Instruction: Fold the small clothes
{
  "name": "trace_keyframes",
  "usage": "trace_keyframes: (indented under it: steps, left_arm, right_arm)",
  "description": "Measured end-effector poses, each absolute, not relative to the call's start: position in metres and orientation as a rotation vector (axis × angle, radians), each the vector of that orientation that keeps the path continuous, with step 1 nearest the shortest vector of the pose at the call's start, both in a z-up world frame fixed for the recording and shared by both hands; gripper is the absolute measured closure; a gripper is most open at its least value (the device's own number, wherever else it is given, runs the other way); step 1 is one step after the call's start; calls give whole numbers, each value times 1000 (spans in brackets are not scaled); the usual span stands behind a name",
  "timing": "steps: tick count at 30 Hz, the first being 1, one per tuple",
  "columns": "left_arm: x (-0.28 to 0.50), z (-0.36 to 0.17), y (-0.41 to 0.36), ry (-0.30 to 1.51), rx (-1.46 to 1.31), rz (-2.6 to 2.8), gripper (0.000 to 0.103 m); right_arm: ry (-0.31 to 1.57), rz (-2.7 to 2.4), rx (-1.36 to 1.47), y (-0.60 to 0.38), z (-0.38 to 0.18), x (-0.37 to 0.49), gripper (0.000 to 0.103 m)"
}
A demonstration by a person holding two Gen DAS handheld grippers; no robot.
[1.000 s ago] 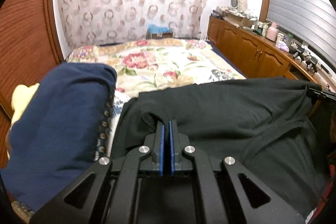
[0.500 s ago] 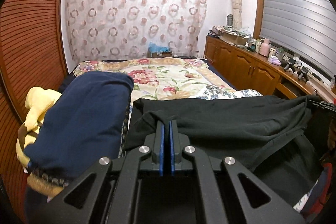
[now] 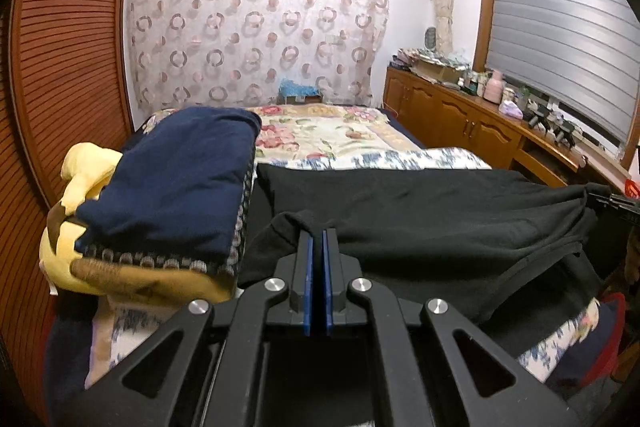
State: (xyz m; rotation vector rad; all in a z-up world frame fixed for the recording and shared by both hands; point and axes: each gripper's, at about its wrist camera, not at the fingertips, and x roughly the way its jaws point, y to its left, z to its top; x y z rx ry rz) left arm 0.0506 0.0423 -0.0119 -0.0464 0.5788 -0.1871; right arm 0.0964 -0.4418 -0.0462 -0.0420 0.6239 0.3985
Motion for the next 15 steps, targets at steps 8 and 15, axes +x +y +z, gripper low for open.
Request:
trace_keyframes:
  steps: [8,15]
  left_arm:
    - [46,-48,38,688,-13,-183,100]
    - [45,-67,36,754,-4,-192,89]
  right_arm:
    - [726,384,-74,-439,-82,82,99]
    - [803,295,-115,-439,-112,84,65]
